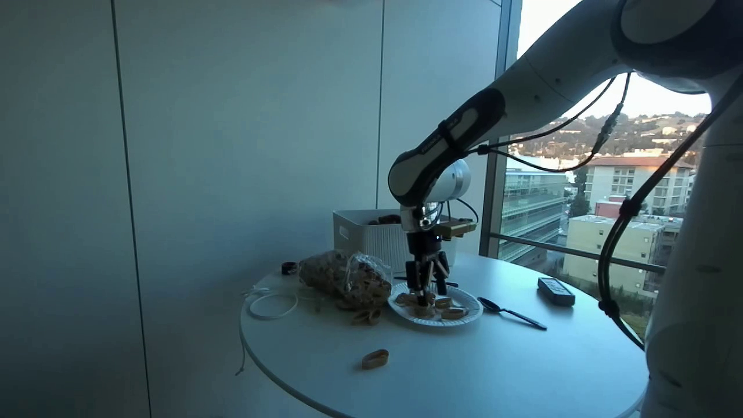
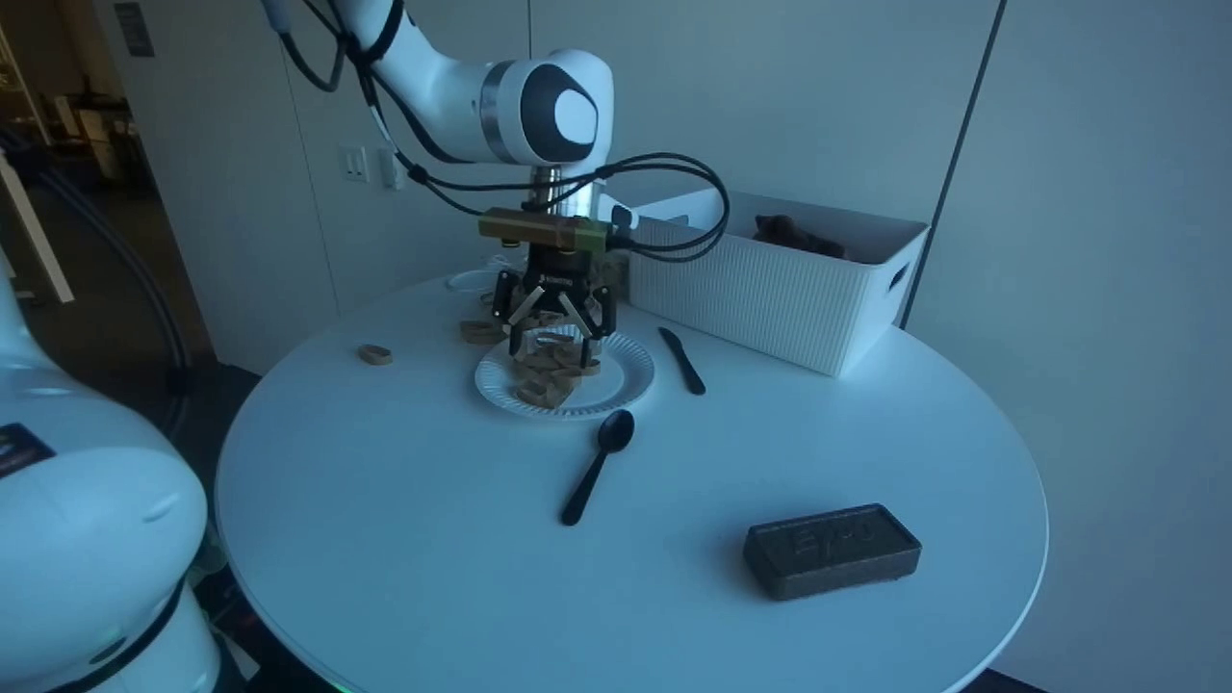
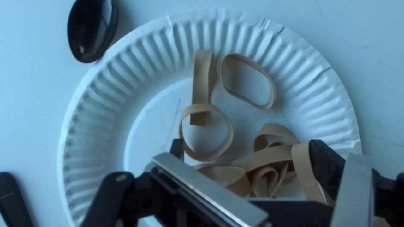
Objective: Remove the rubber bands from the plate
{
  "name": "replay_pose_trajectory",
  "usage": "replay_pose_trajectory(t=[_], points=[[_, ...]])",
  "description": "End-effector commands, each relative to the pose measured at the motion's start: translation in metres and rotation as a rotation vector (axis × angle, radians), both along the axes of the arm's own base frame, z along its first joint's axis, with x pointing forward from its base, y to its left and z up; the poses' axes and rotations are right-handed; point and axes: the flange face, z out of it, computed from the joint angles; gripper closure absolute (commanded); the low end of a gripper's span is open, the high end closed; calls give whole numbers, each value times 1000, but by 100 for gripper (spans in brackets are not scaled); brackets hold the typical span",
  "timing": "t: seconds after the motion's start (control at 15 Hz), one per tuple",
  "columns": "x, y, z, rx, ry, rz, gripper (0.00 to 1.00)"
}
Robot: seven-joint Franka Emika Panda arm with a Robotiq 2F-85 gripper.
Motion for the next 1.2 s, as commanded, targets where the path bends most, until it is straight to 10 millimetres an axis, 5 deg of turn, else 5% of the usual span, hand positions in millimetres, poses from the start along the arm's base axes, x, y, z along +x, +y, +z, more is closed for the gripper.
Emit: replay_pose_trajectory(t=[0.0,0.07,0.13,0.27,0.73,1.0,1.13], points=[[7,2,2,26,-26,43,0],[8,1,2,27,-27,50,3],[9,1,1,31,-27,51,27],[11,0,2,40,-19,55,29],[17,-2,4,44,-36,64,84],[18,-5,10,40,-50,57,94],[17,-6,25,33,-65,53,91]])
